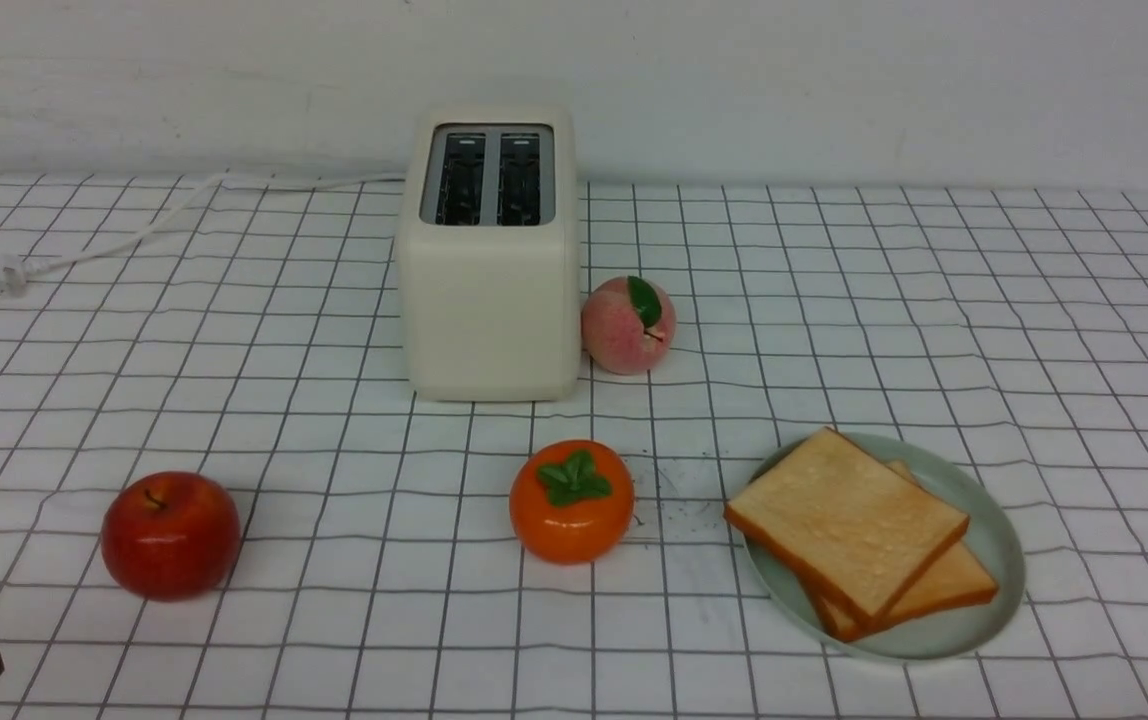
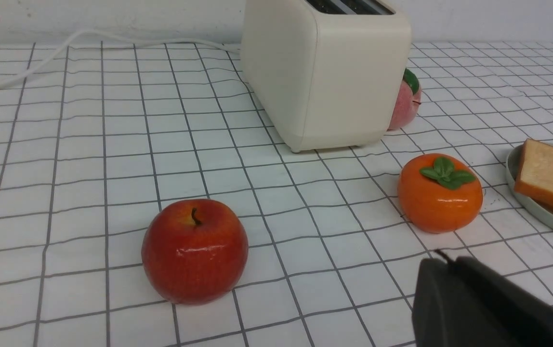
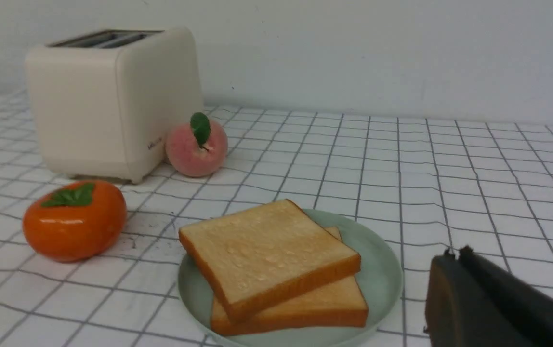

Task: Take toasted bread from bread machine on white checkered table place on plate.

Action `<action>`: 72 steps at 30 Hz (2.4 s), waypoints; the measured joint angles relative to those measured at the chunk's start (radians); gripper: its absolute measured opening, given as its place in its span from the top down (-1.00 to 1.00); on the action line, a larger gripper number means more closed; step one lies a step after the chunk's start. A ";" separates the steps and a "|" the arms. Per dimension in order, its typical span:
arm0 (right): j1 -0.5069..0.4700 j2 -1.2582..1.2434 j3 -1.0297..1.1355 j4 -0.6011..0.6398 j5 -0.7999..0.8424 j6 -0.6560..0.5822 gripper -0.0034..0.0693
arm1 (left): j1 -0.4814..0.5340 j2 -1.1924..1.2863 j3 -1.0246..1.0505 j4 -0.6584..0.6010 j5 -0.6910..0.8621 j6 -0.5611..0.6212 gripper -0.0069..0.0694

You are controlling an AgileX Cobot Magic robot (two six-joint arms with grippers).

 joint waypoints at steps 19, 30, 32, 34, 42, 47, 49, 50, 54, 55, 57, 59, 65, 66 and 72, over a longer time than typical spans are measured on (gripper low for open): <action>0.000 0.000 -0.009 -0.546 0.251 0.655 0.95 | 0.000 0.000 0.000 0.000 0.004 0.000 0.78; 0.000 0.000 -0.010 -0.520 0.252 0.648 0.93 | 0.000 0.000 0.000 0.000 0.004 0.000 0.77; 0.000 0.000 -0.010 -0.520 0.252 0.648 0.93 | 0.000 0.000 0.000 0.000 0.004 0.000 0.77; 0.000 0.000 -0.010 -0.520 0.252 0.648 0.93 | 0.000 0.000 0.000 0.000 0.004 0.000 0.77; 0.000 0.000 -0.010 -0.519 0.253 0.648 0.91 | 0.000 0.000 0.001 0.000 0.004 0.000 0.77; 0.000 0.000 -0.010 -0.519 0.253 0.648 0.90 | 0.000 0.000 0.001 0.001 0.005 0.000 0.76; 0.000 0.000 -0.010 -0.519 0.253 0.648 0.90 | 0.000 0.000 0.001 0.012 0.005 0.000 0.76; 0.000 0.000 -0.010 -0.519 0.253 0.648 0.90 | 0.000 0.000 0.001 0.008 0.007 0.000 0.76; 0.000 0.000 -0.010 -0.519 0.253 0.648 0.90 | 0.000 -0.008 0.003 -0.128 -0.019 0.029 0.81; 0.000 0.000 -0.010 -0.519 0.253 0.648 0.90 | 0.000 -0.008 0.003 -0.128 -0.023 0.035 0.82; 0.000 0.000 -0.010 -0.519 0.253 0.648 0.90 | 0.001 -0.011 0.010 -0.216 -0.081 0.119 0.85; 0.000 0.000 -0.010 -0.519 0.253 0.648 0.89 | 0.028 -0.011 0.020 -0.277 -0.139 0.226 0.85; 0.000 0.000 -0.010 -0.519 0.253 0.648 0.87 | 0.301 -0.011 0.078 -0.465 -0.296 0.402 0.85; 0.000 0.000 -0.010 -0.519 0.253 0.648 0.87 | 0.362 -0.011 0.095 -0.504 -0.321 0.424 0.85; 0.000 0.000 -0.010 -0.519 0.253 0.648 0.86 | 0.650 -0.011 0.189 -0.678 -0.409 0.508 0.85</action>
